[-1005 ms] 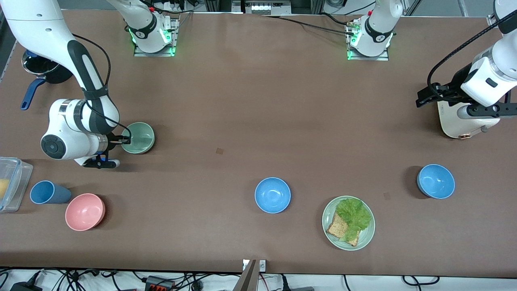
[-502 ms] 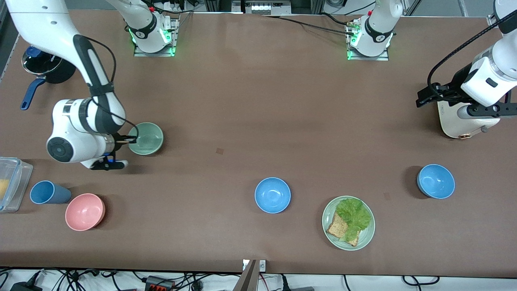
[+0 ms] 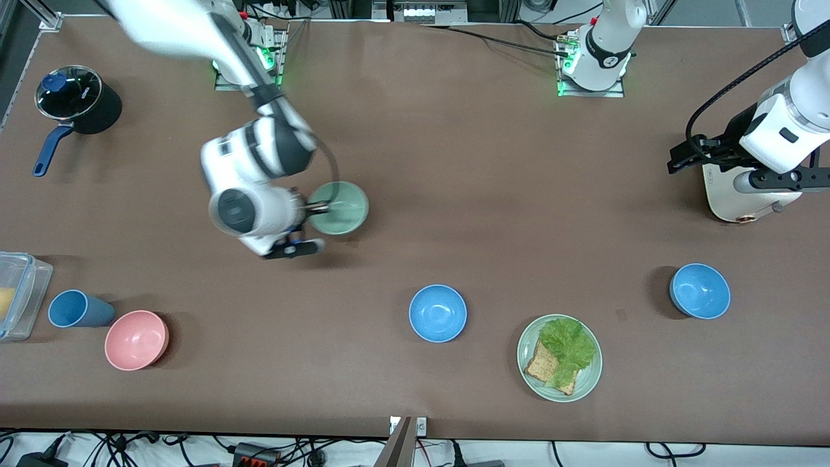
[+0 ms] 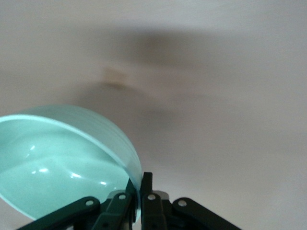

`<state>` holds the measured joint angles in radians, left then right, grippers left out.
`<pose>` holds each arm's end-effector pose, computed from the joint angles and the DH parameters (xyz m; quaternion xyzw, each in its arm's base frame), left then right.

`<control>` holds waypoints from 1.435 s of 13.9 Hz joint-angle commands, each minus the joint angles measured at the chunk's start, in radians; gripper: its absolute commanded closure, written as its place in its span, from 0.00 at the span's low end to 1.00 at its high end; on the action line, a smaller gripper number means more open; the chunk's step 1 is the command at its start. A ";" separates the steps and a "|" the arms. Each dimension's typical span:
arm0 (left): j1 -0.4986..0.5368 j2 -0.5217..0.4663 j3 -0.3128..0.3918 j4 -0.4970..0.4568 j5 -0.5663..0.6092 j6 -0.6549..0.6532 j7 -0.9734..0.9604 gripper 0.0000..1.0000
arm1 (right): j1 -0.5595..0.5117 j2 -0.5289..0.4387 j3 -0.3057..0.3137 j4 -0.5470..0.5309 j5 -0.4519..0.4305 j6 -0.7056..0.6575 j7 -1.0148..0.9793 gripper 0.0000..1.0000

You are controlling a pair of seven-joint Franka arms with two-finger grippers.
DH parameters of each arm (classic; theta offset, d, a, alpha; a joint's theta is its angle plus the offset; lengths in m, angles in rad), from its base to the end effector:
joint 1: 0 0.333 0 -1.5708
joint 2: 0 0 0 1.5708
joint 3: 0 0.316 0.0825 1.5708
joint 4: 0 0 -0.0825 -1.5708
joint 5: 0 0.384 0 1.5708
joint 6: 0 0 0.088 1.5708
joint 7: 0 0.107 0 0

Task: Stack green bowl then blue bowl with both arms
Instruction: 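Carry the green bowl to the table middle and release it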

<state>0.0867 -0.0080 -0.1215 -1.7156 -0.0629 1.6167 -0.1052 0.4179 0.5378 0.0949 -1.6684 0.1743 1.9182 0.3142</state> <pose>0.5490 -0.0258 0.5646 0.9978 0.0380 -0.0475 0.0276 0.5594 0.3224 0.2758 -0.9831 -0.0536 0.1711 0.0359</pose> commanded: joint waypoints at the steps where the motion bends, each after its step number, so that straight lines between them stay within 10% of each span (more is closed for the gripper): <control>1: 0.002 0.016 0.002 0.036 -0.008 -0.024 0.005 0.00 | 0.096 0.060 -0.011 0.028 0.037 0.071 0.118 1.00; 6: 0.002 0.016 0.002 0.036 -0.008 -0.024 0.009 0.00 | 0.183 0.123 -0.011 0.033 0.105 0.180 0.195 1.00; 7: 0.002 0.016 0.002 0.036 -0.008 -0.024 0.006 0.00 | 0.185 0.123 -0.011 0.035 0.109 0.183 0.198 0.69; 8: 0.001 0.016 0.002 0.036 -0.009 -0.024 0.005 0.00 | 0.177 0.117 -0.012 0.050 0.116 0.179 0.210 0.01; 15: 0.002 0.026 0.002 0.051 -0.015 -0.035 0.010 0.00 | 0.093 0.019 -0.139 0.404 0.074 -0.240 0.215 0.00; 20: 0.077 0.155 0.002 0.060 -0.006 -0.026 0.018 0.00 | 0.058 -0.013 -0.294 0.493 0.010 -0.280 0.077 0.00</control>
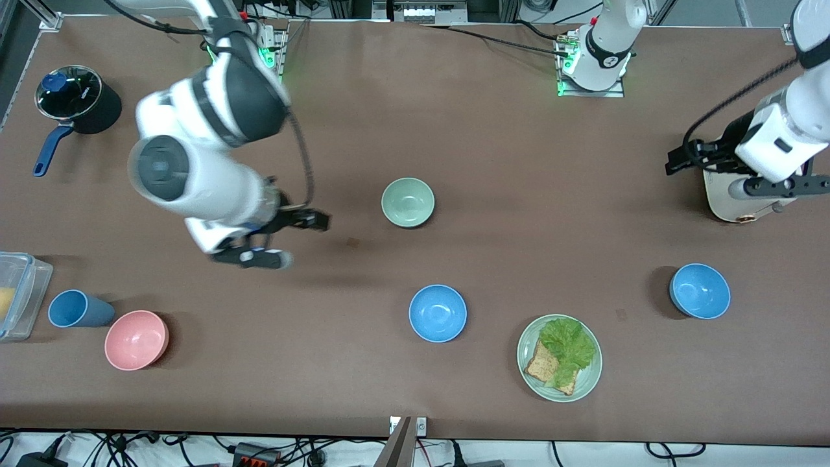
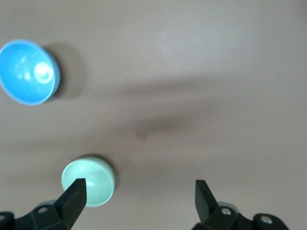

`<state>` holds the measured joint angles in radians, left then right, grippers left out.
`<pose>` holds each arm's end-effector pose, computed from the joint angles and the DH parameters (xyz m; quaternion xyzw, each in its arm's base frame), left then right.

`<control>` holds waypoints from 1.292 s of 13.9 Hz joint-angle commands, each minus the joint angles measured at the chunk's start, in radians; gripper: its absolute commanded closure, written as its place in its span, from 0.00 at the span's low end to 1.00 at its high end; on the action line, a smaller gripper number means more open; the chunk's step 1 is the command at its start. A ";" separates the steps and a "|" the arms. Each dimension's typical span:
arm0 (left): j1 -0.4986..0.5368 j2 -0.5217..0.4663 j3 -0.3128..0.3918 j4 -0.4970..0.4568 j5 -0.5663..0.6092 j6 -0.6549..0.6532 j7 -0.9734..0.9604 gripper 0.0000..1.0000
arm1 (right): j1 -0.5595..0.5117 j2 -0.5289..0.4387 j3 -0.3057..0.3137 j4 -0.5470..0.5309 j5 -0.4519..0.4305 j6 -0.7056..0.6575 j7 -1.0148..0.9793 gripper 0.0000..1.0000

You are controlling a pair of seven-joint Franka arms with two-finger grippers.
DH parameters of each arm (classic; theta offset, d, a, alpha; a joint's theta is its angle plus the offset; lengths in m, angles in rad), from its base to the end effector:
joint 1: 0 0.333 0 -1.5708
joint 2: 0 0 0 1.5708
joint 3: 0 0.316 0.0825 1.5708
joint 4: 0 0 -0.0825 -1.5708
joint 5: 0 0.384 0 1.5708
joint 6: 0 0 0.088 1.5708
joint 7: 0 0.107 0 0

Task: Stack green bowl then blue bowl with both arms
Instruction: 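Withdraw the right gripper while the left gripper reaches the blue bowl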

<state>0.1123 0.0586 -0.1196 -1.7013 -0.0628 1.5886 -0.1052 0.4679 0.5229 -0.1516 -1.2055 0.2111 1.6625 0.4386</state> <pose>0.5619 -0.0092 0.5325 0.9944 0.0518 -0.0871 0.0299 0.6521 0.2615 0.4779 -0.9952 0.0649 0.0529 0.0508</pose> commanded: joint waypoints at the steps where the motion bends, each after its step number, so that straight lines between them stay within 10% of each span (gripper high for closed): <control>1: 0.081 0.139 0.000 0.083 -0.005 0.020 0.022 0.00 | 0.009 -0.007 -0.078 0.031 -0.029 -0.029 -0.076 0.00; 5: 0.147 0.289 0.000 0.169 0.020 0.030 0.111 0.00 | -0.004 -0.043 -0.166 0.018 -0.032 -0.018 -0.119 0.00; 13: 0.204 0.467 0.002 0.212 0.074 0.172 0.205 0.00 | -0.437 -0.246 0.091 -0.172 -0.151 0.074 -0.343 0.00; 18: 0.219 0.537 0.002 0.213 0.128 0.264 0.269 0.00 | -0.514 -0.314 0.112 -0.192 -0.164 0.057 -0.465 0.00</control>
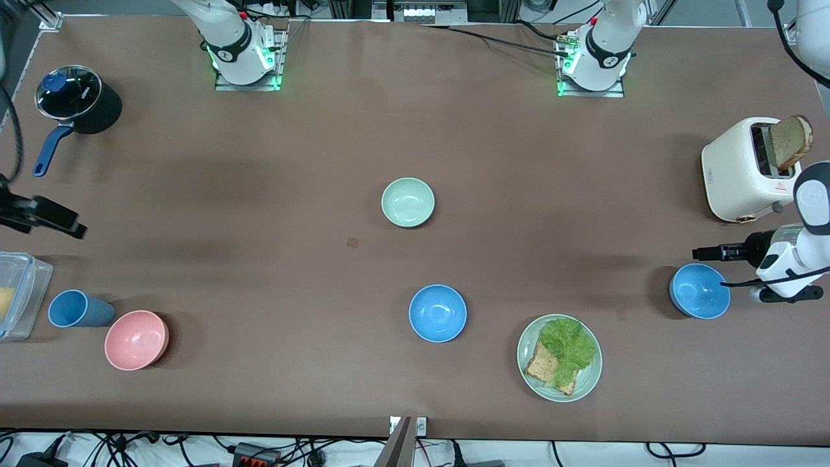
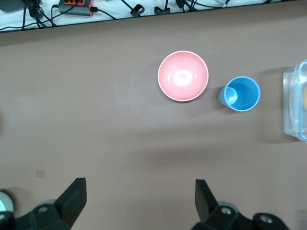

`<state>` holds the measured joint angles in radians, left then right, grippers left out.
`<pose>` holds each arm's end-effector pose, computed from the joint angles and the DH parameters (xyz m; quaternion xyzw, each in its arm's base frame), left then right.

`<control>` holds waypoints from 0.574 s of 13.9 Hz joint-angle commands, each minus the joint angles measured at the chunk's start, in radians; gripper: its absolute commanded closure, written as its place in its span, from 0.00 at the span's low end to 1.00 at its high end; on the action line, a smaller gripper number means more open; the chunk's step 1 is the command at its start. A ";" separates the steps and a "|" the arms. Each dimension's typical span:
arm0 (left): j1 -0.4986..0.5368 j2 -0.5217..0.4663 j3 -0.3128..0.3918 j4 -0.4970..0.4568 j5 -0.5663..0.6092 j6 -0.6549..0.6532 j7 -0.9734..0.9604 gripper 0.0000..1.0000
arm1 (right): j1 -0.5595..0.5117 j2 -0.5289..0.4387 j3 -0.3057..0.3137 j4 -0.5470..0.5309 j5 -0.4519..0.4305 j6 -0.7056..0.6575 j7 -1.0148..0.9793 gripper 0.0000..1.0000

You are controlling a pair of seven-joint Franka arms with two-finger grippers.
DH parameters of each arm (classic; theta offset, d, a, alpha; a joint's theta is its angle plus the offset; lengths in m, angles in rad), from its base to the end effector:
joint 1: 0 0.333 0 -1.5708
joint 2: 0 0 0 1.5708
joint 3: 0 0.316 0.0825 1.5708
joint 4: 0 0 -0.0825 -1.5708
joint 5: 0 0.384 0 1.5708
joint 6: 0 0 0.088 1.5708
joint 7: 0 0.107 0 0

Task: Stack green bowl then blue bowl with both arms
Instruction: 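Lower the left gripper and grasp the blue bowl's rim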

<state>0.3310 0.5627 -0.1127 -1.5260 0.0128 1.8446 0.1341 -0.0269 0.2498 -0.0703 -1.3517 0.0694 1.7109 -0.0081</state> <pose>0.6539 0.1569 0.3147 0.9915 0.0443 -0.1138 0.0456 0.6416 -0.0501 0.5932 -0.9971 0.0458 -0.0562 0.0230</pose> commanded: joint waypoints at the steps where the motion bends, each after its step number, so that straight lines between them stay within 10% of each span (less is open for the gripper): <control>1: 0.000 0.045 -0.005 0.038 0.090 0.024 0.045 0.00 | -0.021 -0.044 0.030 -0.046 -0.022 0.000 -0.018 0.00; 8: 0.043 0.152 -0.005 0.052 0.124 0.220 0.194 0.02 | -0.025 -0.136 0.030 -0.174 -0.071 -0.014 -0.012 0.00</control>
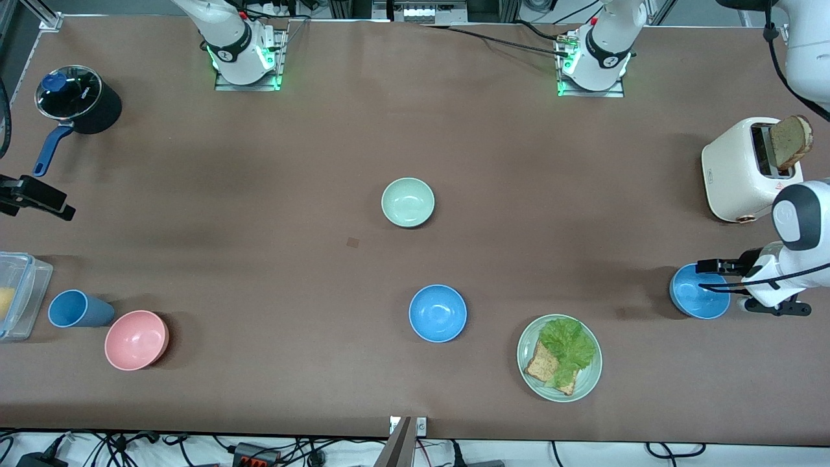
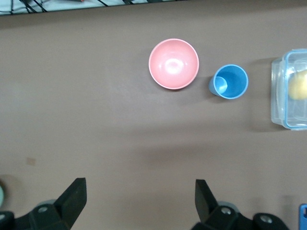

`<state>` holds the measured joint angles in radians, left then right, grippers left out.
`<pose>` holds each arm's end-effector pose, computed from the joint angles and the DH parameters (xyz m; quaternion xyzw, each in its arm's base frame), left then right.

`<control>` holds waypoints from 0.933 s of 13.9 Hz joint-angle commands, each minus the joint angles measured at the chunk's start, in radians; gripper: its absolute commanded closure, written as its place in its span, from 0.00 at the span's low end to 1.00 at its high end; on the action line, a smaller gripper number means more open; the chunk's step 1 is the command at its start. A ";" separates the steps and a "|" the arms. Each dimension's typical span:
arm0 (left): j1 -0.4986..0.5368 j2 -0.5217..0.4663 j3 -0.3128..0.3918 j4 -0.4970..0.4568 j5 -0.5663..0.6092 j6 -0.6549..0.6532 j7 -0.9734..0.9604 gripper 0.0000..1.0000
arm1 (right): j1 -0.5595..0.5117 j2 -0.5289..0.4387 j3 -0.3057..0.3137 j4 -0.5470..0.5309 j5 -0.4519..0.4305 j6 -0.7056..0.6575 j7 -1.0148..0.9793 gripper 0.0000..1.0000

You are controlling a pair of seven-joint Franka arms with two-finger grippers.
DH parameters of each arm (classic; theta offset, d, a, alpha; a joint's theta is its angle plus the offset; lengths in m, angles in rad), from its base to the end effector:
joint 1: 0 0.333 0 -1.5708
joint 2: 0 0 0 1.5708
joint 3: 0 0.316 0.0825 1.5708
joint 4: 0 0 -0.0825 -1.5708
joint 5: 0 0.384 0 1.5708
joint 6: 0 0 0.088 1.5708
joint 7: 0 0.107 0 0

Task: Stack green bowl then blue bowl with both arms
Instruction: 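Lower the left gripper and grasp the blue bowl's rim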

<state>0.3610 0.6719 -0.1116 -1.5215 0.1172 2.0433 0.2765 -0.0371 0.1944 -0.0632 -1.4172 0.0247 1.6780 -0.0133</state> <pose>0.6668 0.1882 0.2552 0.9967 -0.0344 -0.0737 0.0047 0.6213 -0.0562 0.5932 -0.9985 0.0436 -0.0337 0.0043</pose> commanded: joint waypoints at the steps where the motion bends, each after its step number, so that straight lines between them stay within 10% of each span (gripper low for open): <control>1: 0.016 0.051 -0.007 0.049 0.018 0.032 0.069 0.02 | -0.014 -0.120 0.023 -0.170 -0.026 0.050 -0.007 0.00; 6: 0.059 0.077 -0.007 0.047 0.013 0.109 0.107 0.08 | -0.014 -0.213 0.025 -0.301 -0.026 0.088 -0.011 0.00; 13: 0.065 0.084 -0.016 0.038 0.009 0.141 0.107 0.50 | -0.014 -0.210 0.032 -0.299 -0.028 0.085 -0.034 0.00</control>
<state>0.4216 0.7384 -0.1142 -1.5074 0.1173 2.1805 0.3650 -0.0370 0.0040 -0.0458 -1.6938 0.0141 1.7494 -0.0212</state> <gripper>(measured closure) 0.454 0.000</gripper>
